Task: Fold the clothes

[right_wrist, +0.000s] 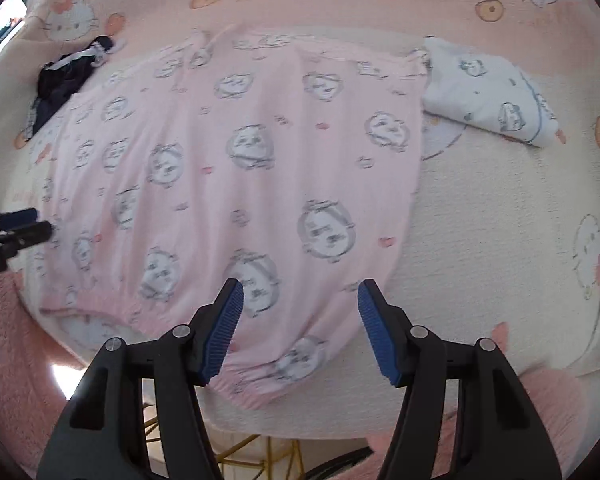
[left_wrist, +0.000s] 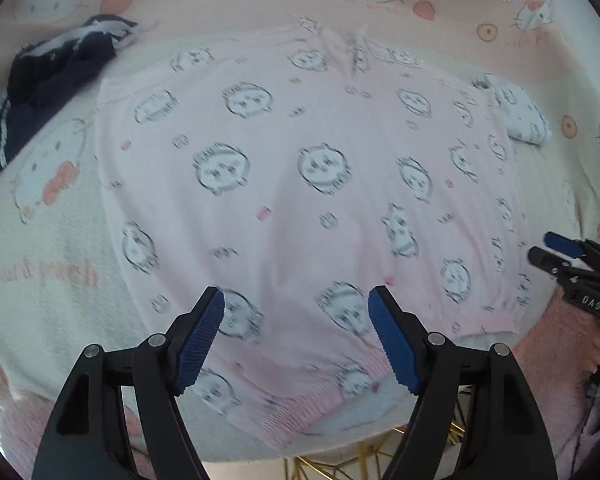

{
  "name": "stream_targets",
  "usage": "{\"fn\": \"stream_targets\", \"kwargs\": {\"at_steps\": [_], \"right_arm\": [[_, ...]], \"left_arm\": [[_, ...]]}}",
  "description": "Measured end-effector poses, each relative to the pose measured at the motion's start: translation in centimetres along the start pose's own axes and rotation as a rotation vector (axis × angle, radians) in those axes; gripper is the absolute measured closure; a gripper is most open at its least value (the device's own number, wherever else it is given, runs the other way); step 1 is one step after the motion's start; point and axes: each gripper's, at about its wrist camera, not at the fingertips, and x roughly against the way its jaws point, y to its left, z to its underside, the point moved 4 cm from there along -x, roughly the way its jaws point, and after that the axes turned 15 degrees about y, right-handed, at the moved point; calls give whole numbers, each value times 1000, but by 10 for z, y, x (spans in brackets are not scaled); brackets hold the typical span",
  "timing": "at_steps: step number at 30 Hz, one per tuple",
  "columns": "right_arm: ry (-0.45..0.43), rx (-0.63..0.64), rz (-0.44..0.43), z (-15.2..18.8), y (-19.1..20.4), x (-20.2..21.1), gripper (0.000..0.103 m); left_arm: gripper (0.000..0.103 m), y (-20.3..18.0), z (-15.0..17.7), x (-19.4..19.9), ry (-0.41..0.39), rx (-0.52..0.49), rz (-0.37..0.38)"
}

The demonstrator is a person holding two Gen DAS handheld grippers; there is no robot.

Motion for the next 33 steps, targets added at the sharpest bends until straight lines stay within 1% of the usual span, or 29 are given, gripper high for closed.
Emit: {"fn": "stream_targets", "kwargs": {"at_steps": [1, 2, 3, 5, 7, 8, 11, 13, 15, 16, 17, 18, 20, 21, 22, 23, 24, 25, 26, 27, 28, 29, 30, 31, 32, 33], "right_arm": [[7, -17, 13, -5, -14, -2, 42], [9, -28, 12, -3, -27, -4, 42], [12, -25, 19, -6, -33, -8, 42], [27, 16, 54, -22, -28, -20, 42], [64, 74, 108, -27, -22, -34, 42], [63, 89, 114, -28, -22, -36, 42], [87, 60, 115, -24, -40, -35, 42], [102, 36, 129, -18, -56, -33, 42], [95, 17, 137, -15, -60, -27, 42], [89, 9, 145, -13, -59, -23, 42], [75, 14, 147, -11, -55, -19, 42], [55, 34, 130, -8, -45, -13, 42], [35, 83, 69, -3, -17, -6, 42], [41, 109, 62, 1, -6, -6, 42], [58, 134, 77, 5, 3, -10, 42], [75, 159, 93, 9, 12, -14, 42], [99, 167, 117, 15, 15, -20, 42], [129, 158, 150, 21, 12, -27, 42], [144, 148, 165, 28, 7, -31, 42], [142, 136, 161, 35, 2, -29, 42], [151, 123, 174, 41, -3, -28, 42], [161, 101, 182, 44, -9, -26, 42], [159, 73, 168, 45, -14, -23, 42], [149, 39, 133, 44, -20, -18, 42], [139, -7, 75, 42, -25, -13, 42], [135, -60, 15, 39, -31, -10, 42]], "left_arm": [[26, -7, -12, -8, 19, -27, -15], [26, -14, -23, -16, 37, -54, -29], [26, -20, -35, -24, 56, -81, -44], [26, -34, -58, -41, 93, -134, -73], [26, -47, -81, -57, 130, -188, -103], [26, -54, -92, -65, 149, -215, -117], [24, -74, -127, -89, 204, -296, -161], [19, -64, -120, -85, 220, -309, -205], [19, -51, -109, -79, 233, -317, -250], [19, -54, -106, -75, 215, -331, -248], [19, -61, -105, -69, 189, -347, -225], [19, -71, -104, -65, 163, -357, -191], [19, -90, -101, -64, 138, -375, -148], [19, -99, -98, -67, 146, -392, -145], [19, -105, -94, -73, 172, -410, -156], [19, -109, -94, -82, 203, -415, -186], [19, -109, -94, -92, 244, -396, -220], [19, -103, -92, -95, 265, -353, -210], [19, -95, -88, -96, 281, -305, -187], [19, -88, -85, -93, 288, -260, -150], [19, -81, -82, -91, 299, -229, -131], [19, -76, -81, -88, 301, -209, -142], [19, -74, -81, -82, 283, -196, -149], [19, -74, -81, -76, 262, -185, -153], [19, -73, -82, -70, 241, -173, -158], [19, -75, -85, -62, 211, -164, -140]]}}
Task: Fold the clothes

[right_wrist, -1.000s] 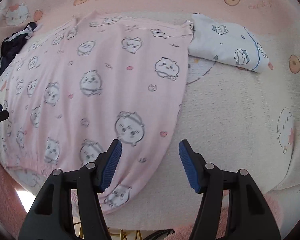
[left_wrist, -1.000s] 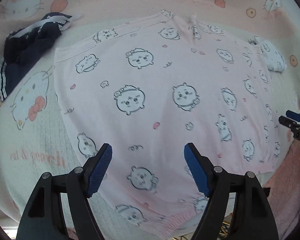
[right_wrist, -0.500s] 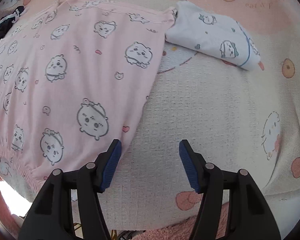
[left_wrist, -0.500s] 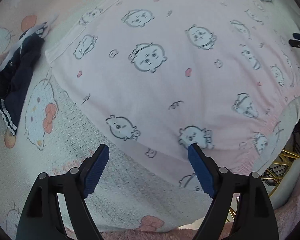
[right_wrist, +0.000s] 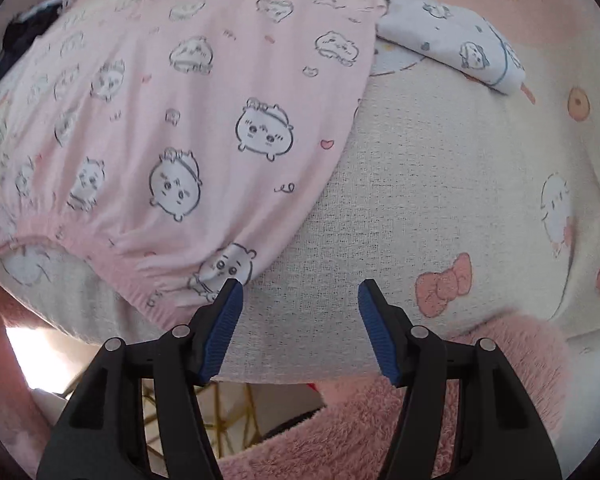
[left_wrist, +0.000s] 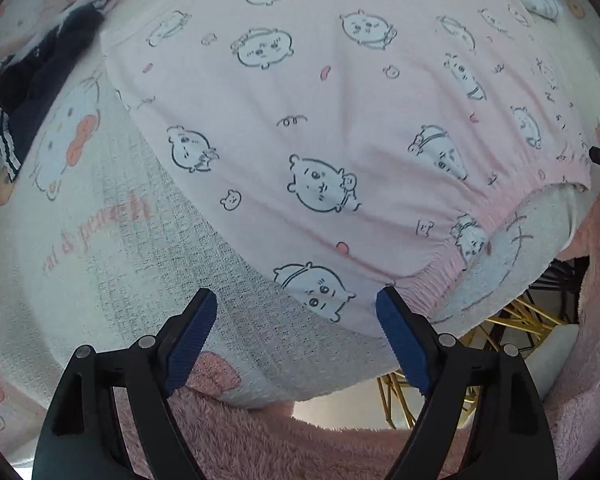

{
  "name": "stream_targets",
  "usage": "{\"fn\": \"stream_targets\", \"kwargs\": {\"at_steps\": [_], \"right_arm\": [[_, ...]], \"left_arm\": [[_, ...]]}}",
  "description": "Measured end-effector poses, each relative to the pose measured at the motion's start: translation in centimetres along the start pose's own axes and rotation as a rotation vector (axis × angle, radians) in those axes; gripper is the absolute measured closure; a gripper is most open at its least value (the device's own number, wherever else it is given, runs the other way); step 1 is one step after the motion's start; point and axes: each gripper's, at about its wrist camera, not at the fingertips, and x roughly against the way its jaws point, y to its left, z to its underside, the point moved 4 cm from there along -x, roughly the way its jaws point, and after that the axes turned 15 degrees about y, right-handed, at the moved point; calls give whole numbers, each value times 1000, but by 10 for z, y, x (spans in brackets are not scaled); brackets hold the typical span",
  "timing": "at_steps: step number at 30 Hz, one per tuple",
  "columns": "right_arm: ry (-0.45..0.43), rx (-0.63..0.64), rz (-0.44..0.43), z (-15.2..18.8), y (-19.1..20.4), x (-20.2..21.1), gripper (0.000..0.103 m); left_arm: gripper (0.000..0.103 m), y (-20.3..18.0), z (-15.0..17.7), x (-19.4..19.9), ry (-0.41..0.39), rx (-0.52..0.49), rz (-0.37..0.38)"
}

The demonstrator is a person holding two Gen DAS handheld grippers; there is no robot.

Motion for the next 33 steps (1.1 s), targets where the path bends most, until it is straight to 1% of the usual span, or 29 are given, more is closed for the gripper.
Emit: {"fn": "stream_targets", "kwargs": {"at_steps": [2, 4, 5, 6, 7, 9, 10, 12, 13, 14, 15, 16, 17, 18, 19, 21, 22, 23, 24, 25, 26, 28, 30, 32, 33], "right_arm": [[31, -81, -130, -2, -7, -2, 40], [76, -124, -252, -2, -8, -11, 40], [94, -136, -292, -1, -7, -15, 40], [104, -138, -300, 0, -5, -18, 40], [109, -136, -298, 1, -3, -21, 40], [112, -136, -308, 0, 1, -23, 40], [111, -135, -324, -1, 4, -24, 40], [109, -125, -351, -5, 9, -24, 40], [111, -108, -352, -7, 13, -24, 43], [104, -91, -353, -10, 17, -23, 52], [92, -76, -357, -12, 20, -21, 58], [82, -65, -360, -14, 23, -20, 73], [75, -58, -360, -17, 25, -19, 86], [68, -52, -360, -19, 27, -19, 88], [64, -45, -354, -22, 28, -18, 89], [78, -47, -344, -25, 30, -18, 89], [91, -52, -348, -25, 30, -18, 87], [105, -53, -356, -25, 30, -19, 78], [114, -51, -364, -25, 32, -19, 70], [106, -43, -379, -25, 34, -17, 52], [89, -37, -389, -26, 36, -16, 46], [66, -42, -381, -29, 39, -15, 46], [52, -62, -383, -32, 41, -16, 46], [58, -129, -432, -36, 36, -19, 46], [56, -149, -450, -38, 34, -19, 47]], "left_arm": [[19, -4, -4, 16, -61, 22, 49], [19, -9, -9, 25, -101, 46, 82], [19, -11, -11, 26, -109, 59, 105], [19, -12, -13, 26, -114, 72, 129], [19, -30, -39, 21, -114, 85, 148], [19, -72, -101, 9, -110, 110, 183], [19, -79, -109, 7, -107, 109, 186], [19, -85, -112, 4, -101, 102, 185], [19, -89, -114, 3, -97, 98, 184], [19, -92, -116, 1, -94, 95, 183], [19, -95, -117, 0, -90, 91, 182], [19, -98, -119, -1, -87, 87, 182], [19, -102, -121, -3, -83, 84, 181], [19, -105, -122, -4, -86, 75, 176], [19, -101, -108, -5, -88, 72, 172], [19, -101, -107, -7, -86, 76, 163], [19, -101, -110, -7, -86, 79, 159], [19, -98, -107, -7, -86, 84, 157], [19, -105, -121, -9, -88, 90, 161], [19, -108, -128, -11, -89, 97, 171], [19, -109, -132, -12, -89, 105, 182], [19, -110, -138, -17, -89, 123, 205], [19, -107, -136, -19, -83, 131, 207], [19, -92, -115, -16, -82, 131, 203], [19, -90, -112, -17, -82, 132, 206]]}}
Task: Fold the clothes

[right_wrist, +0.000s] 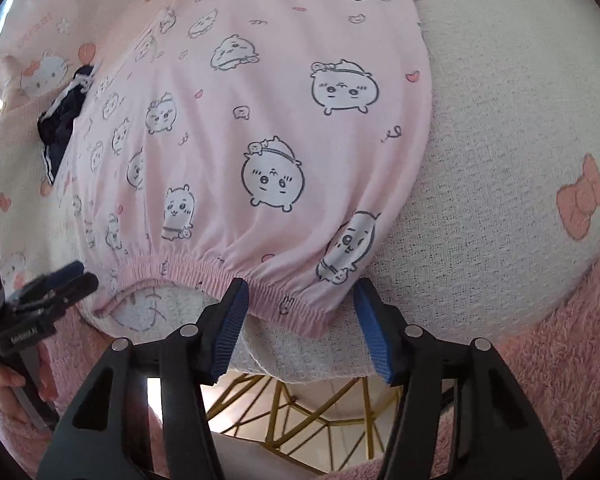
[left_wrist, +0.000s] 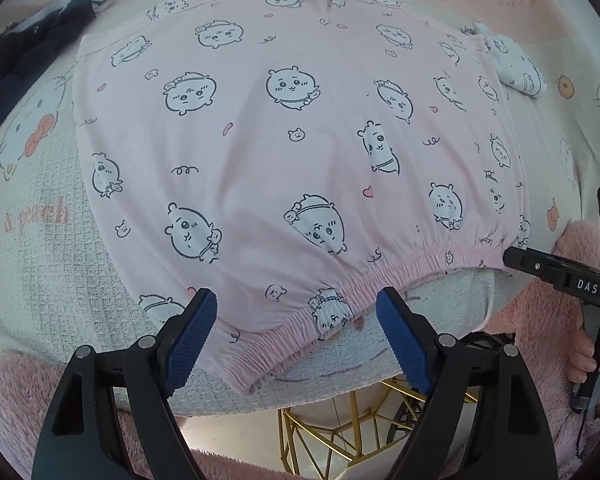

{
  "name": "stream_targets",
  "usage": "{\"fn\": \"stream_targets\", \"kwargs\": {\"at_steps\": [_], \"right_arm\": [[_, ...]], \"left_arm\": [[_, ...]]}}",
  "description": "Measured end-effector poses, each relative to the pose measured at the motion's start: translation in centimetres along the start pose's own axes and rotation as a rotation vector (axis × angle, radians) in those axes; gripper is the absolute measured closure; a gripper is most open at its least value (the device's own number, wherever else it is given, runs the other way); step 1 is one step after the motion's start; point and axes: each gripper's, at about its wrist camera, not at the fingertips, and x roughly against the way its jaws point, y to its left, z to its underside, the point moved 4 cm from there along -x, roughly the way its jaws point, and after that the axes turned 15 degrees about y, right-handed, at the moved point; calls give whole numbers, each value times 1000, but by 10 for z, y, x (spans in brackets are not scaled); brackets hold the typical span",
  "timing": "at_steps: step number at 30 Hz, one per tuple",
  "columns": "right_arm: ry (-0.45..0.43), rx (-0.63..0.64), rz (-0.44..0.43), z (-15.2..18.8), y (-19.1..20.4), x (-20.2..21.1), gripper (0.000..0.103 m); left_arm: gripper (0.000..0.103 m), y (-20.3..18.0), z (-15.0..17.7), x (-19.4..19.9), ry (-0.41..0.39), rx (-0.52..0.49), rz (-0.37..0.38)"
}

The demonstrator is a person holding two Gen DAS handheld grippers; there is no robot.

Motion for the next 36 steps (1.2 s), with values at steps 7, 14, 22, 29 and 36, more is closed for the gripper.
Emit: {"fn": "stream_targets", "kwargs": {"at_steps": [7, 14, 22, 29, 36], "right_arm": [[-4, 20, -6, -10, 8, 1, 87], [-46, 109, -15, -43, 39, 31, 94], [60, 303, 43, -62, 113, -32, 89], [14, 317, -192, -62, 125, -4, 61], [-90, 140, 14, -15, 50, 6, 60]], "left_arm": [[19, -3, -11, -14, 10, 16, 21], [19, 20, 16, -1, 3, 22, 21], [19, 79, 52, 20, -2, 48, 92], [19, 87, 47, 40, -63, 13, 153], [19, 8, 4, 24, -57, -106, 220]]}}
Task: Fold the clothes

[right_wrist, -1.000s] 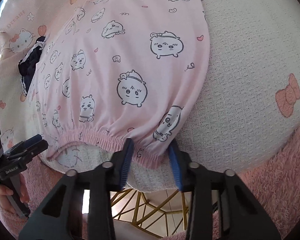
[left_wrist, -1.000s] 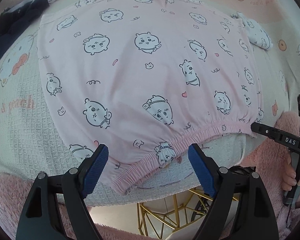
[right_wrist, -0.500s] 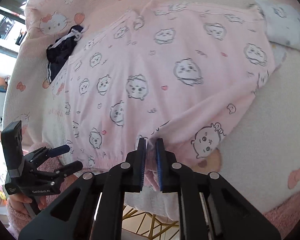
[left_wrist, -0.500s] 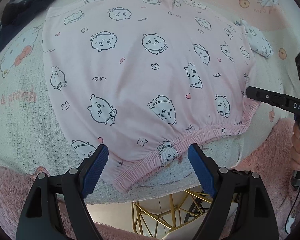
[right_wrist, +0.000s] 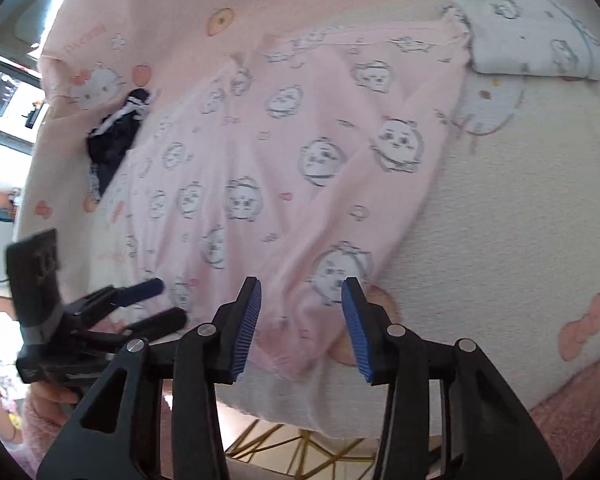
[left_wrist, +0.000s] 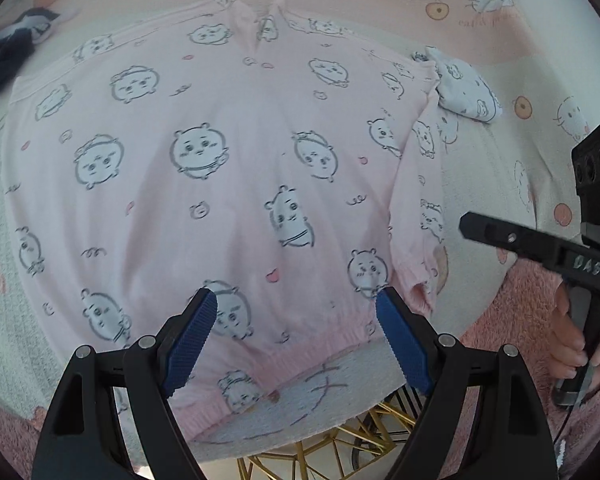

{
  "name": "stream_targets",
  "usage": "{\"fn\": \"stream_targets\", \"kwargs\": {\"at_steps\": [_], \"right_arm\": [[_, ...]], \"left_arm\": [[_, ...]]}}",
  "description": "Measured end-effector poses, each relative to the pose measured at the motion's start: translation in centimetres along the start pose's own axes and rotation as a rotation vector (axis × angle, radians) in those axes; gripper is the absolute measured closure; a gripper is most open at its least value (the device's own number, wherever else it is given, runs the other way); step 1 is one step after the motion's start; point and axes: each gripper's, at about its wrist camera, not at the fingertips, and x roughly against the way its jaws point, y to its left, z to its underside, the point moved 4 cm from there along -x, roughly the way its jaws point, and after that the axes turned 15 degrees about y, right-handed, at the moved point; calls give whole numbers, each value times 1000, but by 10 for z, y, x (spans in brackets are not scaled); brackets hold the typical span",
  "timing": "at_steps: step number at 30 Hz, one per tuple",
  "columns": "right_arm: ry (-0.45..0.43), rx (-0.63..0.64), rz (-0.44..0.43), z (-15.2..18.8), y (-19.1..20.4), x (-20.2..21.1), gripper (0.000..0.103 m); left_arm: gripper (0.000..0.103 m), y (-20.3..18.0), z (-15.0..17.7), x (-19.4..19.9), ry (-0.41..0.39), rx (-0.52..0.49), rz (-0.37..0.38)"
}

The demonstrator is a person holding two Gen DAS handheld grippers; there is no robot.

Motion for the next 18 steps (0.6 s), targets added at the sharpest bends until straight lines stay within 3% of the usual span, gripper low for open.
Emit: {"fn": "stream_targets", "kwargs": {"at_steps": [5, 8, 9, 12, 13, 14, 15, 18], "right_arm": [[45, -68, 60, 28, -34, -15, 60], [45, -72, 59, 33, -37, -17, 60], [46, -76, 52, 33, -37, -17, 60], [53, -93, 12, 32, -39, -15, 60], [55, -97, 12, 31, -40, -15, 60], [57, -98, 16, 31, -40, -16, 60], [60, -97, 22, 31, -40, -16, 60], [61, -97, 17, 29, -39, -15, 60]], "left_arm": [[20, -37, -47, -33, 78, -20, 121], [29, -44, -74, -46, 154, -21, 132], [36, -46, -81, -51, 177, -14, 124], [43, -60, -108, -64, 203, -8, 131], [69, -61, -107, -63, 205, -2, 159], [88, -62, -107, -63, 207, 3, 186], [93, -63, -100, -61, 206, -2, 194], [93, -65, -74, -55, 199, -26, 202]]}}
